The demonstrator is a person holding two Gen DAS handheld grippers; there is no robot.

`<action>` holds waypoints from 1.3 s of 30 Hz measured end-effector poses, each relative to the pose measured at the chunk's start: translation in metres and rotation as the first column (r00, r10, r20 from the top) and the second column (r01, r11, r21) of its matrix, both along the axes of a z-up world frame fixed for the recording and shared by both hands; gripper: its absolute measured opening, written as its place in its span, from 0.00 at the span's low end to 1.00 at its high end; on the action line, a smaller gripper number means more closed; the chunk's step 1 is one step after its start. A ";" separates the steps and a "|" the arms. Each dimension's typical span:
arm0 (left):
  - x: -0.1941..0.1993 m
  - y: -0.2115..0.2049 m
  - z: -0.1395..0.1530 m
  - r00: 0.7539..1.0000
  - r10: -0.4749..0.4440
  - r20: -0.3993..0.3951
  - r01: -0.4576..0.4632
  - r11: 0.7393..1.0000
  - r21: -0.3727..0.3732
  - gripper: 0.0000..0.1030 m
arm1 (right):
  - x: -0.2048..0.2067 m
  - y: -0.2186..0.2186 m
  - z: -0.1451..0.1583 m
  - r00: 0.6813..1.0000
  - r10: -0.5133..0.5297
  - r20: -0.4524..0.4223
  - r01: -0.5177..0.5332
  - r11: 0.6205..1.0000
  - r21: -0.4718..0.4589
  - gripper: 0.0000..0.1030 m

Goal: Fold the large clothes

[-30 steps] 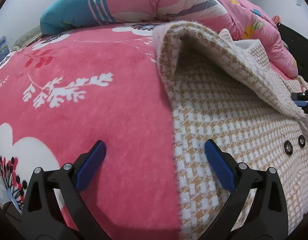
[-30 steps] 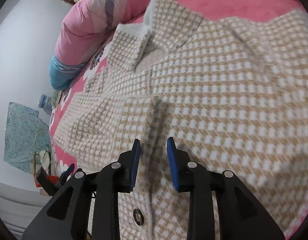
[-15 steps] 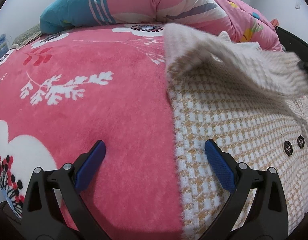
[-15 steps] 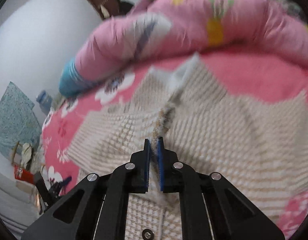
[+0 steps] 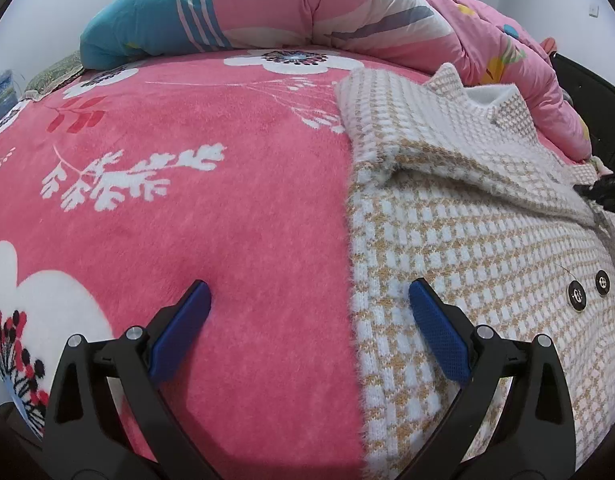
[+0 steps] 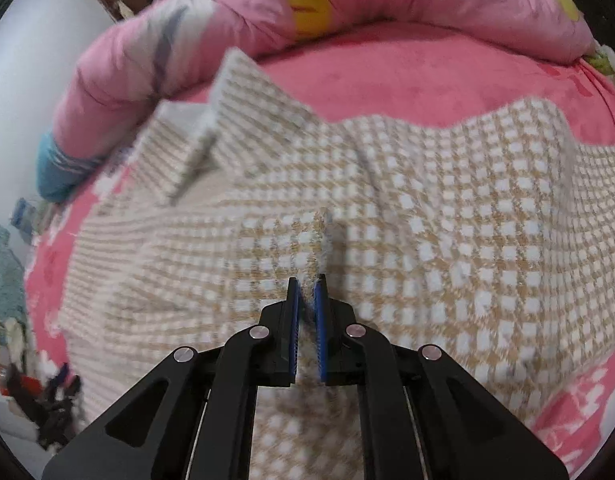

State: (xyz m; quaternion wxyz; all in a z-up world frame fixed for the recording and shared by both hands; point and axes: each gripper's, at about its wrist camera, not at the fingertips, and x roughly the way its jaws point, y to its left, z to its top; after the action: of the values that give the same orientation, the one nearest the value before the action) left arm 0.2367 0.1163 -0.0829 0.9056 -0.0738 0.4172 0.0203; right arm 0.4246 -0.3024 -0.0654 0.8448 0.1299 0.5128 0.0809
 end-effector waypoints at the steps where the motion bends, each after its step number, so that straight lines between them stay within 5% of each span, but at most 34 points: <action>1: 0.000 0.000 0.000 1.000 -0.001 0.001 0.001 1.000 -0.001 0.93 | 0.001 0.004 -0.001 1.000 0.008 0.002 -0.008 1.000 -0.029 0.07; 10: -0.004 0.010 0.047 0.995 -0.042 0.092 0.046 0.998 -0.047 0.92 | 0.003 0.025 0.021 0.997 0.049 0.062 -0.035 0.975 -0.218 0.07; 14: 0.022 0.001 0.088 0.980 -0.072 0.186 0.087 0.994 -0.074 0.92 | -0.017 0.048 0.051 0.966 0.152 0.207 -0.071 0.933 -0.354 0.13; 18: 0.067 -0.026 0.092 0.971 -0.157 0.183 0.183 0.974 -0.137 0.92 | -0.018 0.061 0.038 0.959 0.246 0.144 -0.212 0.953 -0.215 0.13; 21: 0.107 -0.039 0.050 0.981 -0.190 0.040 0.195 0.956 -0.220 0.92 | -0.011 0.060 -0.002 0.968 0.248 0.026 -0.235 0.943 -0.235 0.16; 23: 0.123 -0.040 0.009 0.982 -0.160 -0.102 0.139 0.972 -0.188 0.91 | -0.007 0.049 -0.017 0.972 0.233 0.026 -0.227 0.961 -0.159 0.16; 29: 0.119 0.002 0.041 0.994 -0.088 0.071 0.106 0.942 -0.317 0.90 | -0.008 0.046 -0.014 0.970 0.241 0.035 -0.233 0.960 -0.153 0.18; 32: 0.148 0.022 0.037 0.999 -0.040 0.016 0.043 0.935 -0.351 0.89 | -0.008 0.048 -0.015 0.971 0.236 0.033 -0.229 0.963 -0.140 0.19; 33: 0.159 0.028 0.032 1.000 -0.027 -0.014 0.020 0.933 -0.361 0.85 | -0.008 0.047 -0.016 0.971 0.236 0.035 -0.229 0.964 -0.133 0.19; 35: 0.181 0.040 0.014 0.996 -0.019 -0.093 -0.019 0.919 -0.394 0.58 | -0.008 0.047 -0.018 0.970 0.239 0.039 -0.233 0.965 -0.123 0.19; 39: 0.202 0.047 0.006 0.994 -0.059 -0.094 0.009 0.887 -0.461 0.41 | -0.009 0.044 -0.018 0.970 0.241 0.042 -0.236 0.967 -0.099 0.19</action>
State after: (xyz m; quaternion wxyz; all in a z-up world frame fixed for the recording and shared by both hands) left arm 0.4388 0.1637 -0.0770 0.8394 -0.2775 0.4584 -0.0910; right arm 0.4154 -0.2582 -0.0836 0.8474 0.0254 0.5052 0.1614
